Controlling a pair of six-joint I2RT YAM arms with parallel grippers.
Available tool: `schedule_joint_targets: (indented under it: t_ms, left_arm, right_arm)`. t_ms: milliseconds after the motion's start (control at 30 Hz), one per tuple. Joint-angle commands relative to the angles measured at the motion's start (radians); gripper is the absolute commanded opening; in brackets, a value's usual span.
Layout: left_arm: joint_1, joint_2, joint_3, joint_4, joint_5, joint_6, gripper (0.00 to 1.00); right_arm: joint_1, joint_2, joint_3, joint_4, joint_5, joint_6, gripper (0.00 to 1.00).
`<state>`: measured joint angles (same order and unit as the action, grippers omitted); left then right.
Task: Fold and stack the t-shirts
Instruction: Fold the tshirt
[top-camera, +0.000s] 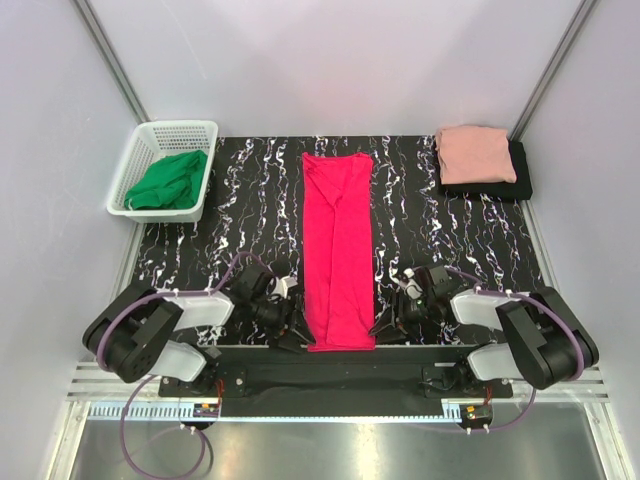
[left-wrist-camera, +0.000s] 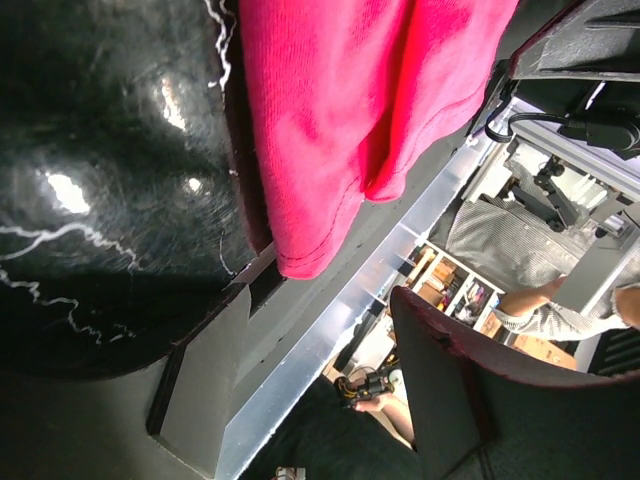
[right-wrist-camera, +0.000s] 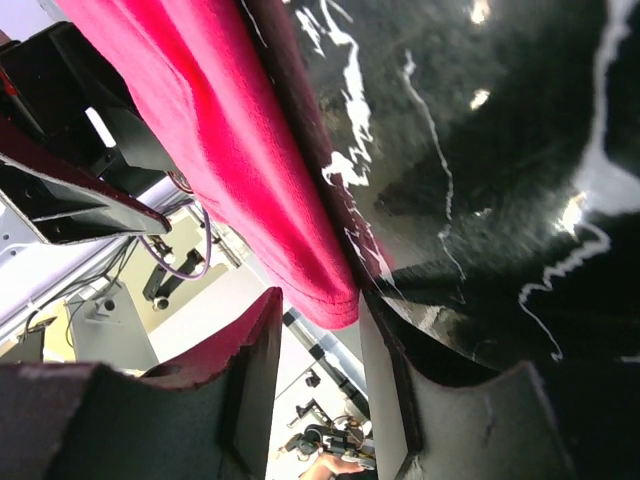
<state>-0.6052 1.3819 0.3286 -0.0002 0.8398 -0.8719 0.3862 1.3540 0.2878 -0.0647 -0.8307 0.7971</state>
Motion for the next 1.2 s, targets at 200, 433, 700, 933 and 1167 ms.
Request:
schedule_joint_targets:
  t_ms: [200, 433, 700, 933, 1167]
  left_arm:
    - [-0.004, 0.057, 0.023, 0.069, -0.053, 0.025, 0.64]
    - [-0.004, 0.072, 0.004, 0.104, -0.056, 0.024, 0.64]
    - [-0.010, 0.120, -0.008, 0.157, -0.073, 0.007, 0.62]
    - [-0.018, 0.173, -0.007, 0.230, -0.079, -0.013, 0.60]
    - [-0.025, 0.213, -0.002, 0.246, -0.077, -0.012, 0.51]
  right_arm:
    - [0.054, 0.071, 0.001, 0.103, -0.010, 0.046, 0.44]
    - [0.128, 0.119, 0.001, 0.209, 0.013, 0.123, 0.44]
    - [0.146, 0.111, -0.012, 0.192, 0.030, 0.128, 0.43]
    - [0.146, 0.080, -0.024, 0.166, 0.045, 0.122, 0.43]
    - [0.148, 0.106, -0.013, 0.154, 0.056, 0.113, 0.37]
